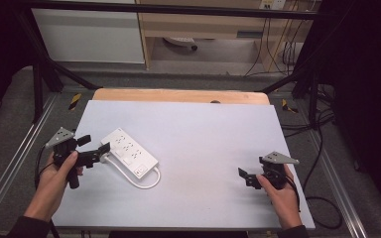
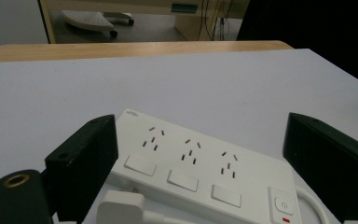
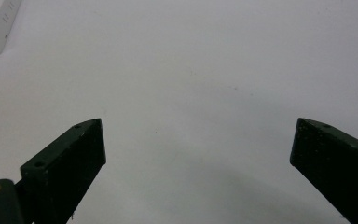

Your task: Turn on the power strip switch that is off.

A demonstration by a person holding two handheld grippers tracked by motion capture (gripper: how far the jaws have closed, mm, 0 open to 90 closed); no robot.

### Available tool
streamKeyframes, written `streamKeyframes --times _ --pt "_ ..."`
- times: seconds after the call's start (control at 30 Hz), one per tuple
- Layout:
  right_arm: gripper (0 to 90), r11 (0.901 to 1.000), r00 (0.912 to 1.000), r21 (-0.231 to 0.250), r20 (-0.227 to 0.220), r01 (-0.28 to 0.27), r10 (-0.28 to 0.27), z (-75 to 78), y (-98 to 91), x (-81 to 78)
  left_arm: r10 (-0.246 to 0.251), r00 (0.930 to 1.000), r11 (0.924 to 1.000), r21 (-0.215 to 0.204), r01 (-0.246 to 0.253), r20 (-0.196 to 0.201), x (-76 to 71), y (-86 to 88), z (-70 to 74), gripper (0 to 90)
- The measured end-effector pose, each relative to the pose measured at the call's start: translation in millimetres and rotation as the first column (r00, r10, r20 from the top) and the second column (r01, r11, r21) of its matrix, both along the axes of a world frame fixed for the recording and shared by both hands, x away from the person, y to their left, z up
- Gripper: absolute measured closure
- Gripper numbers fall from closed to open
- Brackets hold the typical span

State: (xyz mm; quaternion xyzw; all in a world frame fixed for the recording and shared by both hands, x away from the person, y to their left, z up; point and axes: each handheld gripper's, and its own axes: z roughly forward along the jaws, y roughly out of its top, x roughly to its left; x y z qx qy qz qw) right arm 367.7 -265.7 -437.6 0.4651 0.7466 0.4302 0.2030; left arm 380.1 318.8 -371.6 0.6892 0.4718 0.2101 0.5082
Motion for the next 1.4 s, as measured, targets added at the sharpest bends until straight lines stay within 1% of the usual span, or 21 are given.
streamKeyframes --times 0.27,0.5,0.83,0.87,1.0,1.1,1.2,1.3,1.33,1.4 --pt "3.8 1.0 1.0 0.003 0.002 0.004 -0.004 0.1 -0.4 -0.1 -0.003 1.0 1.0 -0.005 0.003 0.007 -11.7 9.4 -1.2 10.2" --pt "3.8 1.0 1.0 0.002 0.003 0.003 -0.003 0.2 -0.4 -0.2 -0.026 0.9997 0.9997 0.0 0.026 -0.006 -24.0 17.1 -8.4 10.2" --pt "3.8 1.0 1.0 0.002 0.002 0.002 -0.002 0.6 -0.5 -0.6 -0.041 0.9986 0.999 0.015 0.041 -0.033 -44.0 18.7 -33.3 10.7" --pt "3.8 1.0 1.0 0.005 0.002 0.004 -0.004 0.6 -0.5 -0.6 -0.042 0.9985 0.9989 0.021 0.043 -0.036 -45.4 18.8 -36.2 10.7" --pt "3.8 1.0 1.0 0.002 0.004 0.006 -0.006 0.4 -0.8 -0.4 -0.048 0.9976 0.9982 0.035 0.049 -0.05 -49.6 18.2 -47.5 11.0" --pt "3.8 1.0 1.0 -0.001 0.002 0.004 -0.004 0.4 -0.9 -0.5 -0.052 0.9969 0.998 0.034 0.054 -0.06 -51.9 17.1 -55.2 11.2" --pt "3.8 1.0 1.0 -0.004 0.001 0.006 -0.006 -0.2 -0.8 -0.1 -0.054 0.9963 0.9971 0.049 0.057 -0.066 -54.7 15.5 -62.3 11.2" --pt "3.8 1.0 1.0 -0.007 -0.001 0.006 -0.006 -0.7 -0.5 0.0 -0.06 0.9956 0.9964 0.055 0.064 -0.072 -57.9 14.2 -67.5 11.3" --pt "3.8 0.9999 1.0 -0.011 -0.003 0.005 -0.005 -0.9 -0.5 0.1 -0.062 0.9953 0.9959 0.06 0.067 -0.075 -59.2 13.6 -69.5 11.3" --pt "3.7 0.9998 1.0 -0.021 -0.009 0.002 -0.003 -1.9 -0.1 0.3 -0.068 0.9949 0.9922 0.1 0.075 -0.074 -62.5 11.4 -72.5 11.3"
